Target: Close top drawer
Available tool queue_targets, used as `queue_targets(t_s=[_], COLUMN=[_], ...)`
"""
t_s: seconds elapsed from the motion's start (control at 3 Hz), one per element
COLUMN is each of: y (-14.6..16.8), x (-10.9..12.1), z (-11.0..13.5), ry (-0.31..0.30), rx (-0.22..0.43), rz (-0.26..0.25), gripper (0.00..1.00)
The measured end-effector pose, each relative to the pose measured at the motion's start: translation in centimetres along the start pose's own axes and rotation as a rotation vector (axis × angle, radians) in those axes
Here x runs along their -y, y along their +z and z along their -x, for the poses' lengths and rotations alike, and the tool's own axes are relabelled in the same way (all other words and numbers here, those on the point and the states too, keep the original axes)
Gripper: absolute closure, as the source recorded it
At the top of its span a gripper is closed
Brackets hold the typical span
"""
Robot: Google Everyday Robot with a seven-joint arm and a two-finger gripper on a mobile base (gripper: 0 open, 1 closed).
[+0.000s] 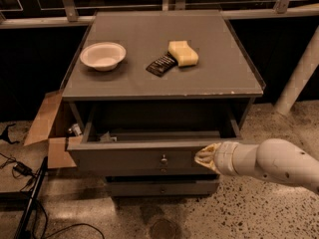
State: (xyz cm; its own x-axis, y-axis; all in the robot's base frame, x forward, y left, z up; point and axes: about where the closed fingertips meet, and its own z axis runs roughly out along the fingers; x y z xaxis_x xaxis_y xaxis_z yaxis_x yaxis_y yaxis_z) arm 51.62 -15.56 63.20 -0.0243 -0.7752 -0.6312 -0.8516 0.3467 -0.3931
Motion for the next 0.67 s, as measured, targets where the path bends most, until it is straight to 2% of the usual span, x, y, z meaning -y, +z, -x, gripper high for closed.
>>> queue_targets(t_s=[0.67], y=[3.0], x=[3.4], z=[0.5], ry=[-0.022], rx=[0.032], rz=[-0.061], gripper=[1.00])
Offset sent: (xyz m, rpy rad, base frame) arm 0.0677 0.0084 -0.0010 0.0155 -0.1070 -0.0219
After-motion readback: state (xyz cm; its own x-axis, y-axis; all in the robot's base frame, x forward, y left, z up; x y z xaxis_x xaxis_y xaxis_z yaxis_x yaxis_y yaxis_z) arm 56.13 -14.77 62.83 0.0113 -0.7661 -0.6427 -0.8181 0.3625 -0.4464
